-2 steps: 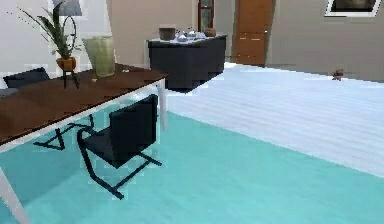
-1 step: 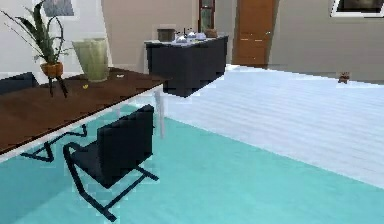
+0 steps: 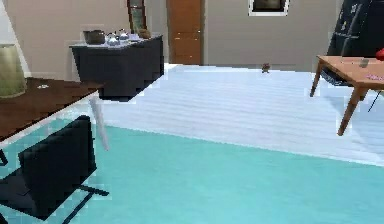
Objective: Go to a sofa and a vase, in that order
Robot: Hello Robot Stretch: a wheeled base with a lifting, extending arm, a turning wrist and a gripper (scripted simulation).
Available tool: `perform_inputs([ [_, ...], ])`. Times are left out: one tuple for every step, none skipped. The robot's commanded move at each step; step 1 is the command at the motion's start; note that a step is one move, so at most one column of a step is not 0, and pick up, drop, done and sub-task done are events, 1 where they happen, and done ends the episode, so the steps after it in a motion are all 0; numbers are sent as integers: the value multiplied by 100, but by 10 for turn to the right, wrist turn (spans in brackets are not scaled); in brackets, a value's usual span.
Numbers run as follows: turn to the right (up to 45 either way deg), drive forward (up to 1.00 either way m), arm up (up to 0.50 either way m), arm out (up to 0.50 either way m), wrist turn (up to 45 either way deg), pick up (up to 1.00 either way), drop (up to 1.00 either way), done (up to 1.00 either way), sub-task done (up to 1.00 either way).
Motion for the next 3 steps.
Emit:
perform_inputs([
  [0,100,0,0,0,0,0,0,0],
  [0,25,0,0,0,0,0,0,0],
  [-240,0,0,0,0,0,0,0,0],
])
